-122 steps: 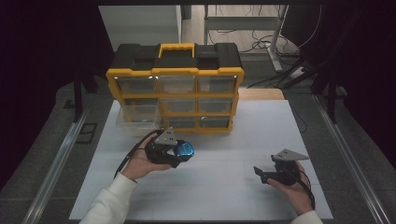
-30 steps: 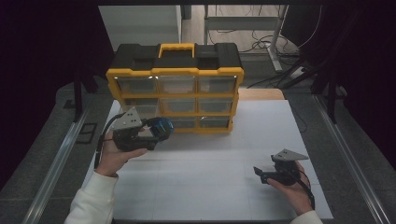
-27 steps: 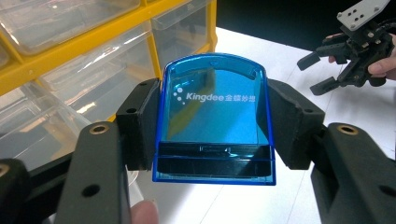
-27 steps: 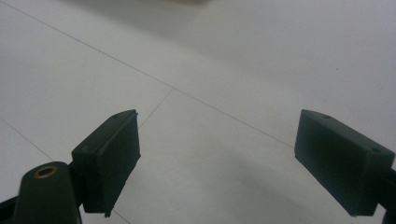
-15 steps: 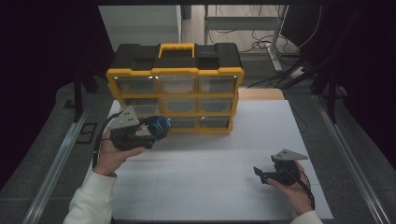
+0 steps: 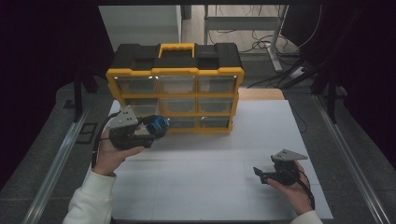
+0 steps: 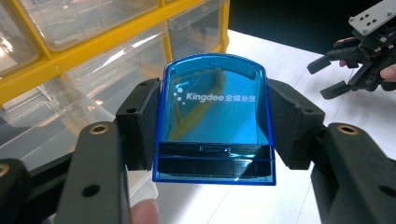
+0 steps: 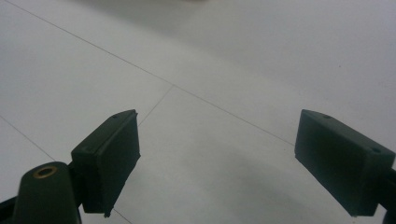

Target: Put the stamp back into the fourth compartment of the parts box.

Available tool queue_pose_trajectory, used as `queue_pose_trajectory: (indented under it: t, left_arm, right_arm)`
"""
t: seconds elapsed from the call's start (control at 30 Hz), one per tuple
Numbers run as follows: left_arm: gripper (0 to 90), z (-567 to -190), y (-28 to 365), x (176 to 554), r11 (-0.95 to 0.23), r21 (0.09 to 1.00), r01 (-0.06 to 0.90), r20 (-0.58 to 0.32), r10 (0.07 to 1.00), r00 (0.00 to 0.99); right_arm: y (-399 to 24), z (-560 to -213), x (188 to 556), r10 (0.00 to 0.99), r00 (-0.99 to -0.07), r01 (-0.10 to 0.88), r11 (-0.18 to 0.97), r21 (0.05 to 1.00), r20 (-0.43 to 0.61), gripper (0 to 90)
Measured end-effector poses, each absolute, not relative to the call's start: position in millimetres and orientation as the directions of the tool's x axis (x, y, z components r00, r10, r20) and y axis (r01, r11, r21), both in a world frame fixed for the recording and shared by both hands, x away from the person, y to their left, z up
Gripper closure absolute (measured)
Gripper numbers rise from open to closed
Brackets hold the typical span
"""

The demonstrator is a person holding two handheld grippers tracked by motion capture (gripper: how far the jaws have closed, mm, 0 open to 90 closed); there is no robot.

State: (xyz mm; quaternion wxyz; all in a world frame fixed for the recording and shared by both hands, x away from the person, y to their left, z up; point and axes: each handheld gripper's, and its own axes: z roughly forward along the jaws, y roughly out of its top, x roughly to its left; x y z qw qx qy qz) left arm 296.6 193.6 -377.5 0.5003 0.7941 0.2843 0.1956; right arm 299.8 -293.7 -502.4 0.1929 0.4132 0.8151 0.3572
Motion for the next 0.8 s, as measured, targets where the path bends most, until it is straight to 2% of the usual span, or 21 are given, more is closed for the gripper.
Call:
queue_pose_trajectory:
  t: [0.8]
  left_arm:
    - [41.0, -377.8, 195.2, 297.0, -0.339, 0.905, 0.257, 0.037, 0.664, 0.747]
  right_arm:
    - [-293.0, -503.6, 300.4, 0.81, -0.586, 0.54, 0.413, 0.733, -0.025, 14.2]
